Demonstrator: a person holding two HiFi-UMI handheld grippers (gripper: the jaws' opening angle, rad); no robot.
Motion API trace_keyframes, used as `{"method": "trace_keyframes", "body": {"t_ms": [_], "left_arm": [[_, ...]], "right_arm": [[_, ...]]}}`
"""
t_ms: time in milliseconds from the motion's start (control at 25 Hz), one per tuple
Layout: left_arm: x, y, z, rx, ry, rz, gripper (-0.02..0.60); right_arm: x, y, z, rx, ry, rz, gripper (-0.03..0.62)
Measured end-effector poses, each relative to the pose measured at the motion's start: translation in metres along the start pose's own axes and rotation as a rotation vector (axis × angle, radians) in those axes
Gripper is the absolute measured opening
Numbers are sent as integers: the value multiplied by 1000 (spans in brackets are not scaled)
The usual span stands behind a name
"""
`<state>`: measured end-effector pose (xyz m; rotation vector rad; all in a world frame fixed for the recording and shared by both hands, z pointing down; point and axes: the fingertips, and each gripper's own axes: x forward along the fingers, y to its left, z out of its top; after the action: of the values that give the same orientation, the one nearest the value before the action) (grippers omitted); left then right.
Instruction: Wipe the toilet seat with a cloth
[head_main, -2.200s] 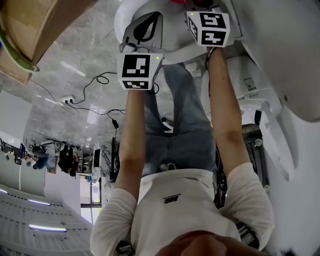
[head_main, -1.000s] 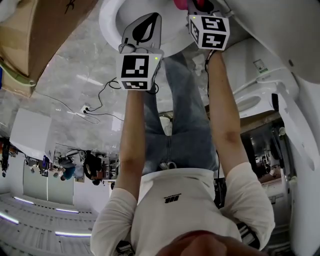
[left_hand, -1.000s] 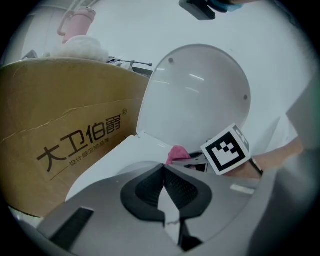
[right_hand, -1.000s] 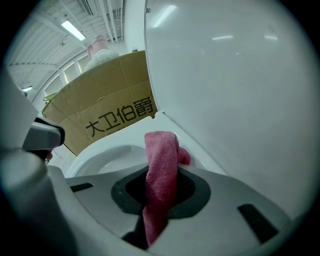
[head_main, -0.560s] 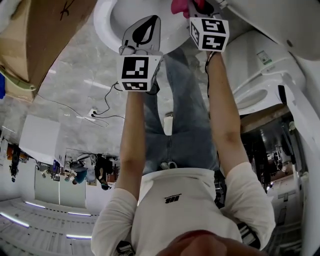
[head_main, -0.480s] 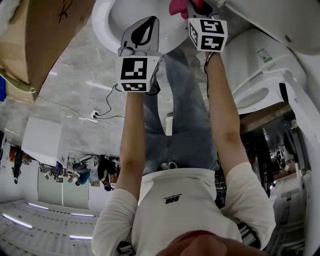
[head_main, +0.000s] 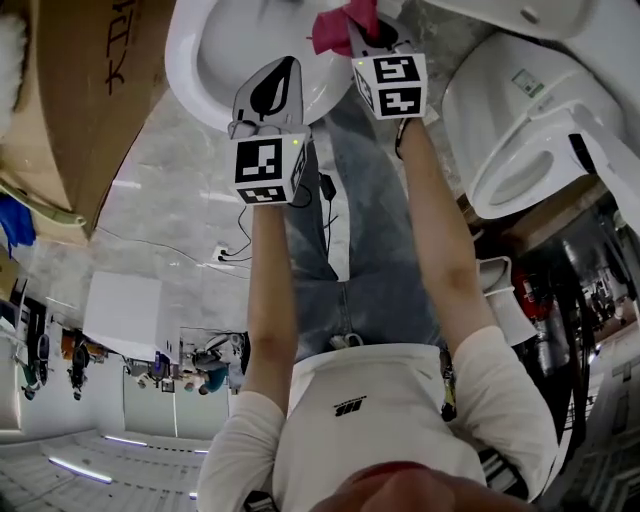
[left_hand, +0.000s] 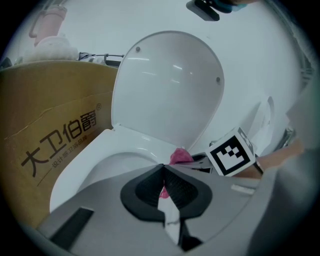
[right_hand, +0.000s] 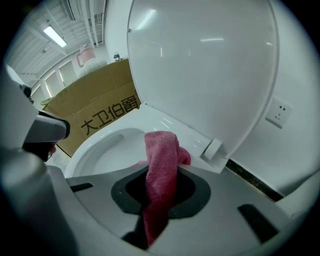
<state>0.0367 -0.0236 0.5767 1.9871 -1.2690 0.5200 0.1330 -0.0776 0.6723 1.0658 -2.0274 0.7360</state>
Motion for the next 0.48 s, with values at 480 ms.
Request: {"method": "trace_keyframes", "body": {"t_ms": [480], "left_arm": [[-6,-28,-15,73,37,-61,11]], "right_arm": [[-28,5,-52,116,26,-30,48]]}}
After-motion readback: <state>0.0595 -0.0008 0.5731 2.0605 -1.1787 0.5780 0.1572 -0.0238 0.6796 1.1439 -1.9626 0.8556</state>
